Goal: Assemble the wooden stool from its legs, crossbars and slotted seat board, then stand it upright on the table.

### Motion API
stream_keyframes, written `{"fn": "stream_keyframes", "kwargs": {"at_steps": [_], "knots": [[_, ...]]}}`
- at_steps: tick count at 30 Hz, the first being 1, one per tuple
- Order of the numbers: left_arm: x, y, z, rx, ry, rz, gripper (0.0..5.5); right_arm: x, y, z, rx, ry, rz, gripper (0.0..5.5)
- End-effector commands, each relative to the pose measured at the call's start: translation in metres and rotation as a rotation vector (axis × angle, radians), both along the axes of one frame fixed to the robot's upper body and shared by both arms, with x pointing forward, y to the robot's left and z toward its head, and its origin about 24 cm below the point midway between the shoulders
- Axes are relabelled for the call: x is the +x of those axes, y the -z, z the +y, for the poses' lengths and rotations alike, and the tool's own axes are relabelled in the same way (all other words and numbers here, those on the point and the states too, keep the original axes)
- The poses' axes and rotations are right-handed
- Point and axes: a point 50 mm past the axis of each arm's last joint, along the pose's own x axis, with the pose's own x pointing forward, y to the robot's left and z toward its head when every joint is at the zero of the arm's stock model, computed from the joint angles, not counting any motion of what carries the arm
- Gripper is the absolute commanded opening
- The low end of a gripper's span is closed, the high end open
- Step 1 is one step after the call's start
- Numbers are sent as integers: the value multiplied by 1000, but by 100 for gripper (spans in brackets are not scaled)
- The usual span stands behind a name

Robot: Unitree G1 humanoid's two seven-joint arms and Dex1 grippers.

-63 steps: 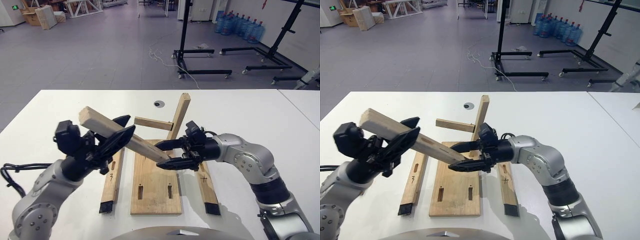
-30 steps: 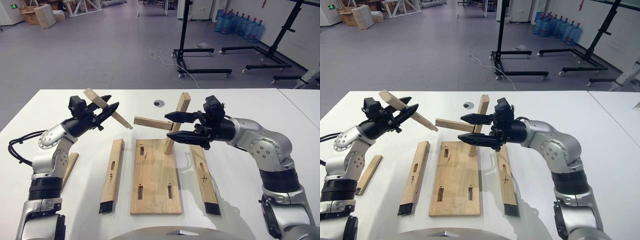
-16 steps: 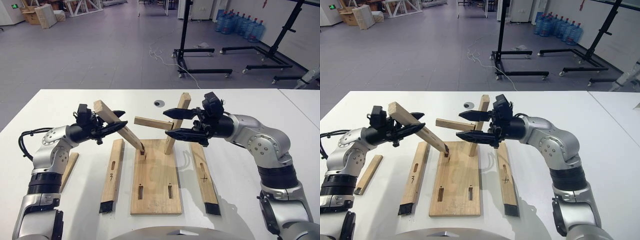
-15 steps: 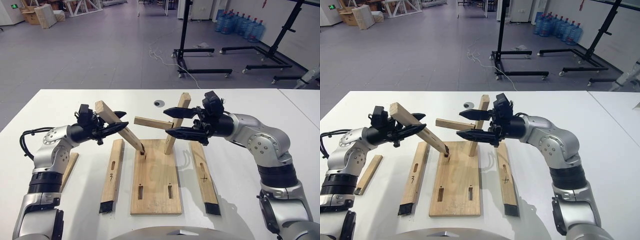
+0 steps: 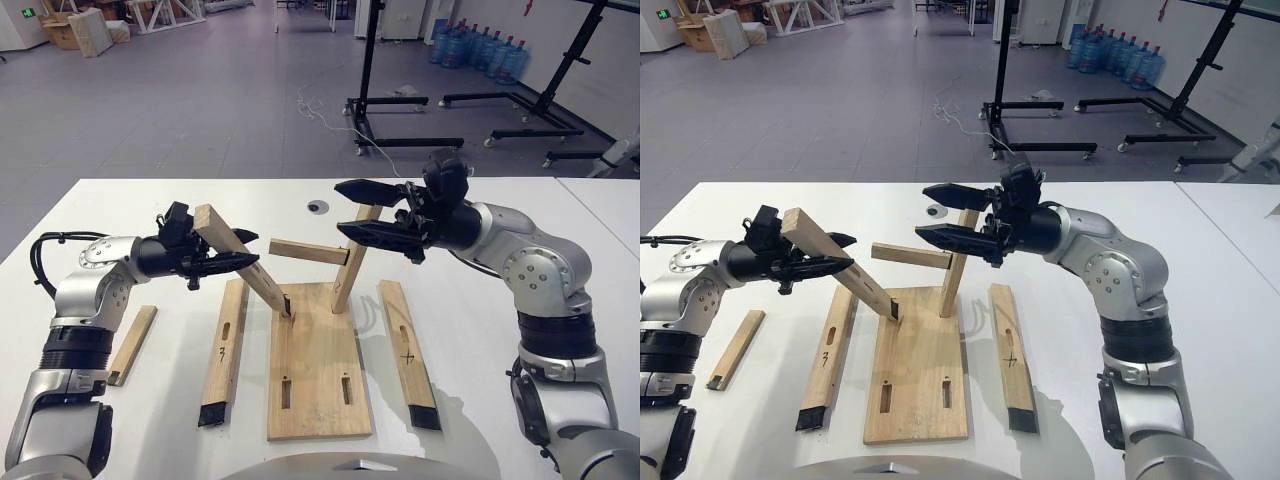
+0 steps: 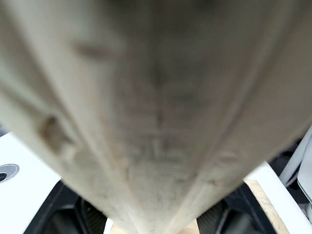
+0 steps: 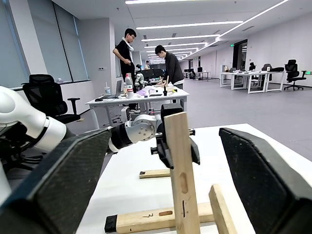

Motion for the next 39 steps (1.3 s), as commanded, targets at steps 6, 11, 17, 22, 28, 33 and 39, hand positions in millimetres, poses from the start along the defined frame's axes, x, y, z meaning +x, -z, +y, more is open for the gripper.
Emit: {"fn": "stream_keyframes", "kwargs": {"at_steps": [6,11,17,22,28,33,39], "knots": [[-4,5,-3,170,96,79,201,6,-13,-4,19,30,-56,409],[-3,4,-2,159,83,80,201,18,-12,-11,-2,85,-78,409],[-3,6,-5,111,72,73,201,24,5,-11,-128,74,-82,409],[-5,8,-8,76,56,61,201,20,13,-9,-214,21,-102,409],[-9,15,-7,30,20,54,201,22,22,-12,-338,17,-140,409],[-9,12,-4,-83,-39,39,201,21,28,-17,-424,-9,-160,409],[-8,9,-2,-176,-82,39,201,19,29,-13,-456,-57,-175,409]]}}
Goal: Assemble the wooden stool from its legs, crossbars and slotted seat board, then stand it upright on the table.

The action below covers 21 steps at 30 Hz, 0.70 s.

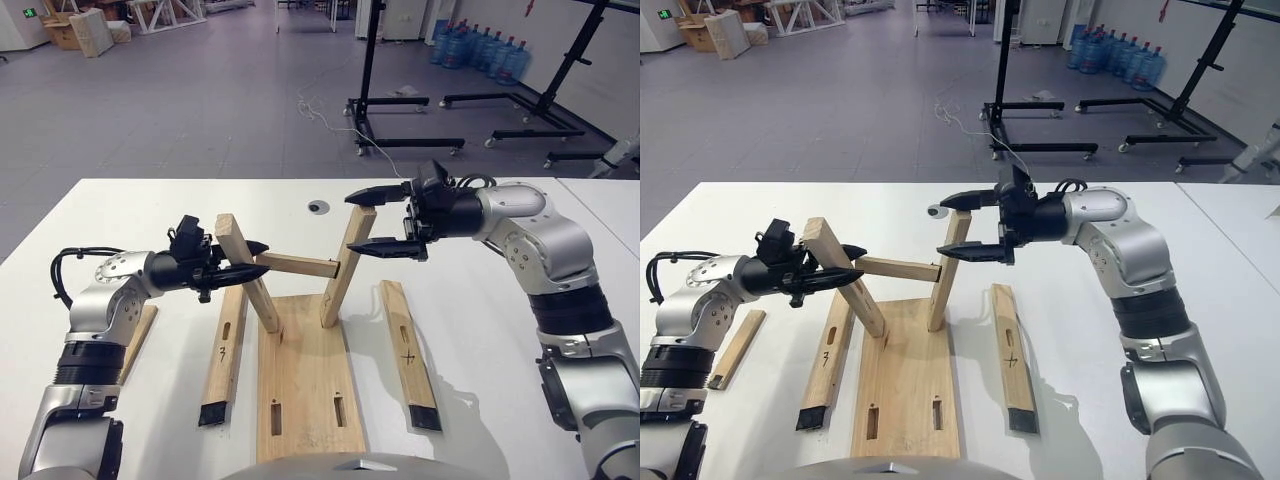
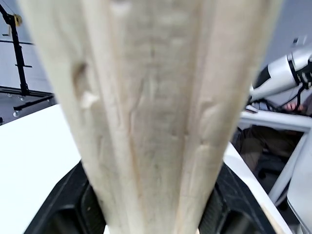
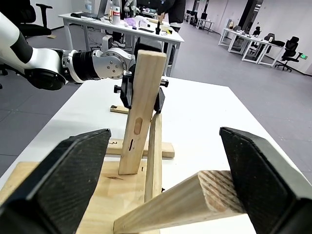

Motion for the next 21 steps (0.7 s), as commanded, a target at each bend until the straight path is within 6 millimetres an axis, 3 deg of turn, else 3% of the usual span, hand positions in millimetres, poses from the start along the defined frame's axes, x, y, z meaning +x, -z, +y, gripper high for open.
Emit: {"fn": "stream_keyframes", "kwargs": {"at_steps": [1,11,21], "knots": [[1,-6,9,-24,-59,-20,201,-3,20,2,-85,-37,76,409],[-5,15,17,-13,-93,40,201,-2,23,1,-149,-42,52,409],[-5,13,18,-118,-133,39,201,-11,32,-2,-343,-141,13,409]]}}
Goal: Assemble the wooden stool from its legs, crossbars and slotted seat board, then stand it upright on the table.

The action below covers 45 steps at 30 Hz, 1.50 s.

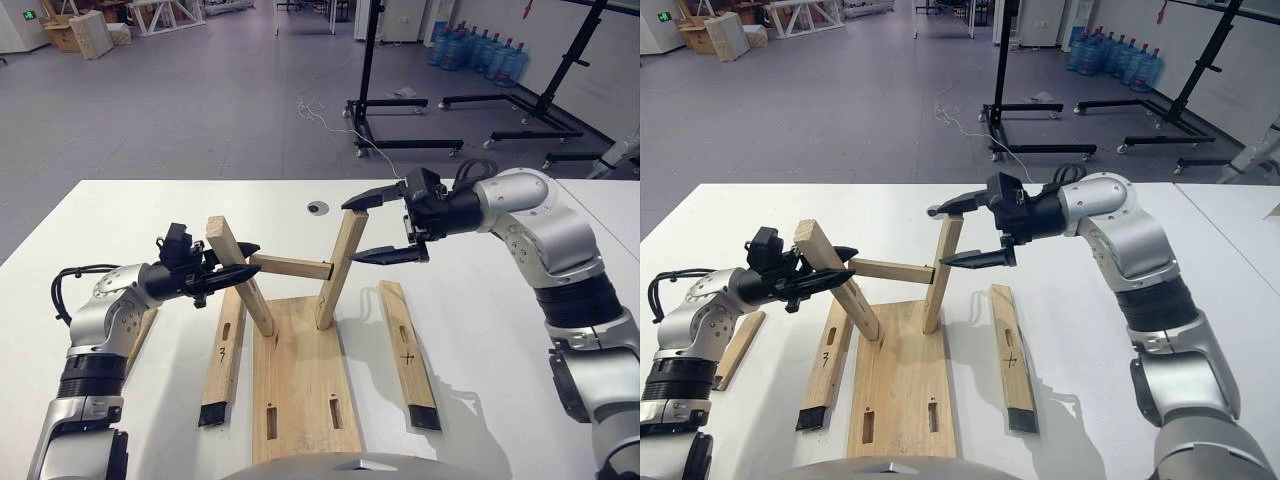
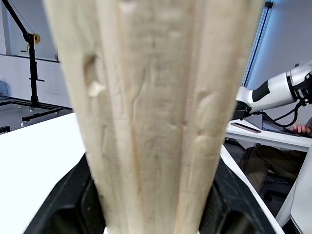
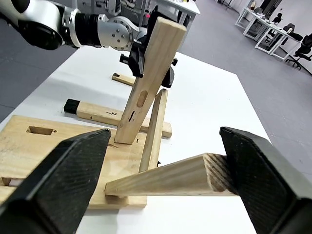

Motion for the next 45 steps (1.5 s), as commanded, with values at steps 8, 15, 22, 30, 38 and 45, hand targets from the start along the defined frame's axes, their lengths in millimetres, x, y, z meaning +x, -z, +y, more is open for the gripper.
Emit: {"fn": "stream_keyframes", "kwargs": {"at_steps": [8,15,22,30,38,45], "knots": [[0,4,16,-28,-105,43,201,-13,40,-3,-265,-120,111,409],[-4,15,29,-72,-175,92,201,-12,42,-6,-335,-137,72,409],[-6,35,28,-13,-167,184,201,-14,40,-2,-339,-169,37,409],[9,46,27,65,-176,248,201,-16,38,7,-327,-202,19,409],[5,53,24,108,-129,252,201,-16,42,4,-361,-210,-2,409],[-2,50,7,135,-36,223,201,-13,35,10,-299,-198,-52,409]]}}
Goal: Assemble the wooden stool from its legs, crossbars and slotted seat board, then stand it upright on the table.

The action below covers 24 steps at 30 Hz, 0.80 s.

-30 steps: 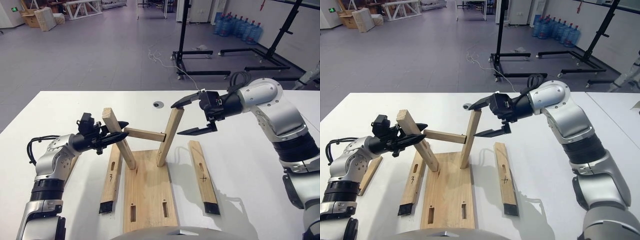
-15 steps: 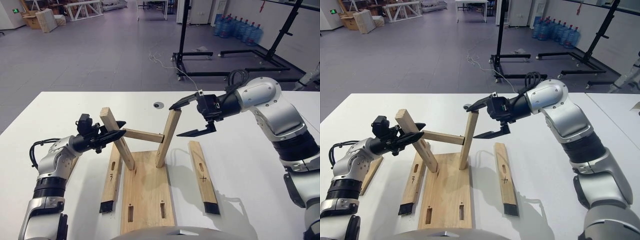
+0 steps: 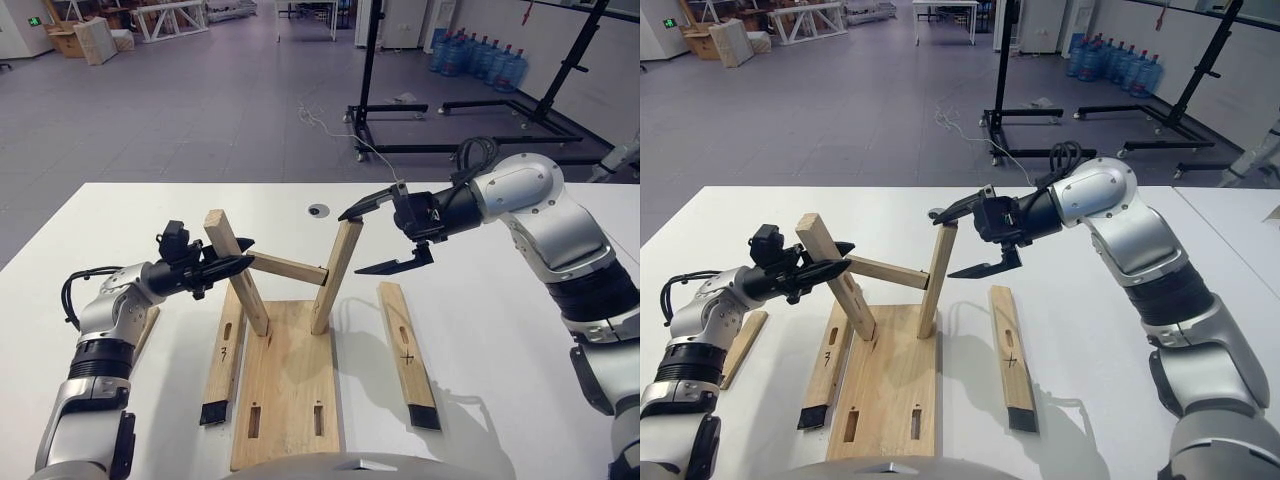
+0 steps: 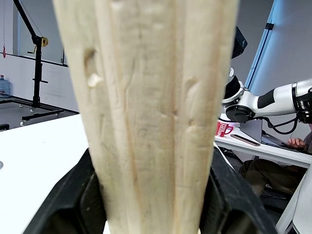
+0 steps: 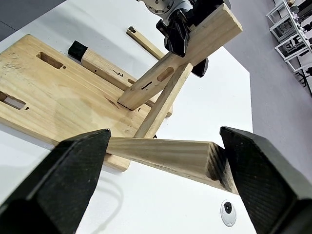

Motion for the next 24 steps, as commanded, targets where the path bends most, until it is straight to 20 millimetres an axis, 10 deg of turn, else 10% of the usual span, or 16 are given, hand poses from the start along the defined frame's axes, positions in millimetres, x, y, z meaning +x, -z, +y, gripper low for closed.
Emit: {"fn": "stream_keyframes", "kwargs": {"at_steps": [1,15,24], "knots": [[-15,30,-5,161,-11,130,201,-6,40,4,-92,-43,173,409],[-21,27,-6,223,3,117,201,-12,1,22,262,-5,150,409],[-20,27,-4,242,13,124,201,-10,-32,69,456,172,-161,409]]}}
